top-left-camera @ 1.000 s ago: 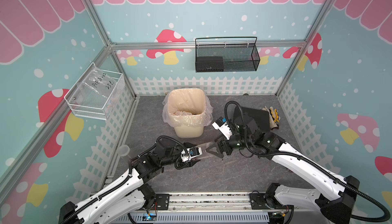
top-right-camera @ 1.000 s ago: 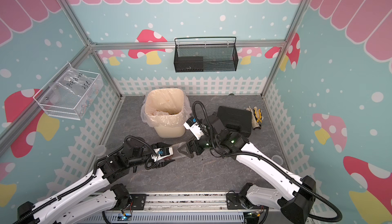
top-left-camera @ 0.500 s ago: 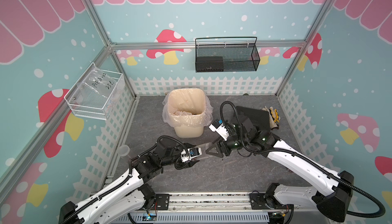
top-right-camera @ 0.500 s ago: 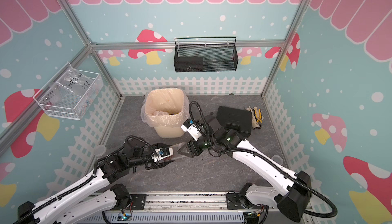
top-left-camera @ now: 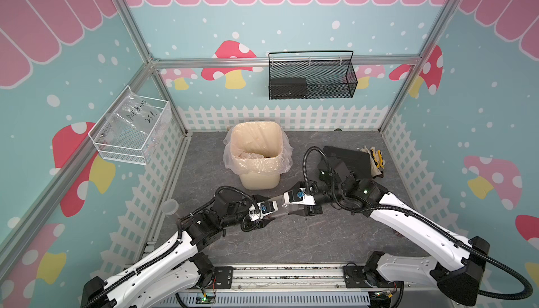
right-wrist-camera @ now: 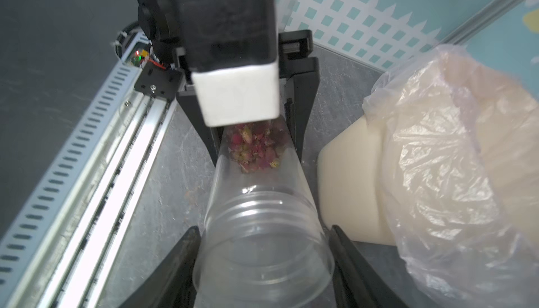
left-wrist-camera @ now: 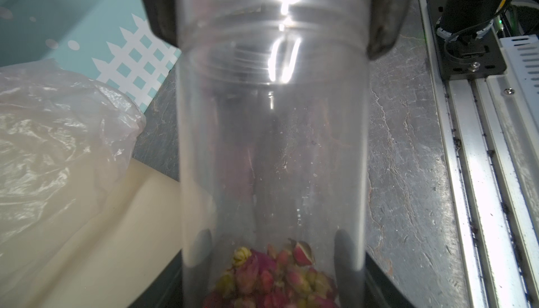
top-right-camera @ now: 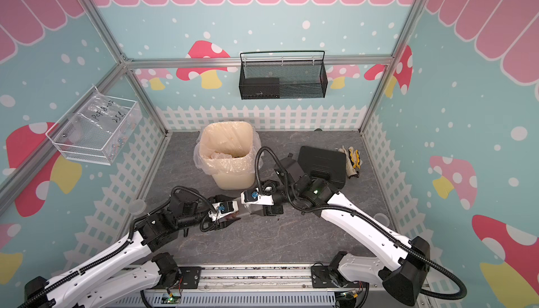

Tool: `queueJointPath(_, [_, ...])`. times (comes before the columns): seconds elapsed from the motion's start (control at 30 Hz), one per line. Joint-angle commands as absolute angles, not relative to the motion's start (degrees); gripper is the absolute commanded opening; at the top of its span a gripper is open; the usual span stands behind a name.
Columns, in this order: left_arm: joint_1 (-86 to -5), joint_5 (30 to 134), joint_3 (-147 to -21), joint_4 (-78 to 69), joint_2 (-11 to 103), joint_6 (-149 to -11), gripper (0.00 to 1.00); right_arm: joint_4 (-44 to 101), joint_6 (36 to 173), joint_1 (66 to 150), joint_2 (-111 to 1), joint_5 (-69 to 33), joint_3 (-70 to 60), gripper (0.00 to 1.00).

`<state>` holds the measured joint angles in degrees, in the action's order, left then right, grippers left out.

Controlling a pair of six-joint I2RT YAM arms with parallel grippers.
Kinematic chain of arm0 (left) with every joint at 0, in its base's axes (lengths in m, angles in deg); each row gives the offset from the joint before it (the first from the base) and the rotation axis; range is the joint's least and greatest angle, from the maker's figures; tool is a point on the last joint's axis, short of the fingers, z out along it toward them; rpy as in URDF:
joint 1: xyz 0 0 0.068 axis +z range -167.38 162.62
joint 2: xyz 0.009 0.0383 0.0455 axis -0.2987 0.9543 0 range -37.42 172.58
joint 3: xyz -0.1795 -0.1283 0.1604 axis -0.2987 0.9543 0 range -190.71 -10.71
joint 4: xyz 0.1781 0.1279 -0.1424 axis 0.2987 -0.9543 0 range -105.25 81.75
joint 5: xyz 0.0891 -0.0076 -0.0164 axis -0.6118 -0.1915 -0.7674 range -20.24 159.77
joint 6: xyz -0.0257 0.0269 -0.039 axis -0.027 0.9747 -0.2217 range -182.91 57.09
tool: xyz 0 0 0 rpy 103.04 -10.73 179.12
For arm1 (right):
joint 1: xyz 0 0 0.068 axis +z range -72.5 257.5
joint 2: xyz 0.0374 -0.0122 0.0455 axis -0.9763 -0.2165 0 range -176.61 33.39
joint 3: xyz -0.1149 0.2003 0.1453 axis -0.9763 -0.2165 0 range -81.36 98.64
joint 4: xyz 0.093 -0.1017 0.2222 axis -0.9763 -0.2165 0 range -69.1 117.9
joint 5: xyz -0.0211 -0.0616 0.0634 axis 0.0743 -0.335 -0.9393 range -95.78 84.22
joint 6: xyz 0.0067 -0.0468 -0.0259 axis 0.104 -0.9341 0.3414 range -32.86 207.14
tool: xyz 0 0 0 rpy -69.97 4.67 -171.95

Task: Empty the moldy dried flower tea in the jars
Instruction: Unscrew the lid from the jar.

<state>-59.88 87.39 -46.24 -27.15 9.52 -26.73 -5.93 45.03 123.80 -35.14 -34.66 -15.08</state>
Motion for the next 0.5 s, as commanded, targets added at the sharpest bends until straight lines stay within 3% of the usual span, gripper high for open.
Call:
queueJointPath(0.0, [-60.71,92.11,-46.13,-27.79,9.77,-24.86,0.2,-1.18,29.67,123.72,-34.16,-29.17,-15.59,0.2])
queueJointPath(0.23, [-60.76,91.77,-45.98,-27.79,9.16,-24.94,0.2,0.65,27.61,124.3,-34.62,-30.45,-16.27,0.29])
queueJointPath(0.27, [-60.78,91.82,-45.97,-27.76,9.16,-24.94,0.2,0.94,28.35,124.32,-34.68,-30.56,-16.28,0.36])
queueJointPath(0.37, [-60.93,91.36,-46.04,-27.81,9.25,-25.1,0.2,2.07,33.19,124.34,-34.61,-31.27,-16.2,0.77])
queueJointPath(0.43, [-61.05,90.41,-45.98,-27.78,9.0,-25.38,0.2,2.69,36.78,124.34,-33.74,-33.12,-16.32,0.95])
queueJointPath(0.47, [-61.14,89.56,-45.83,-27.62,8.75,-25.45,0.2,2.63,38.32,124.35,-33.12,-34.74,-16.4,0.98])
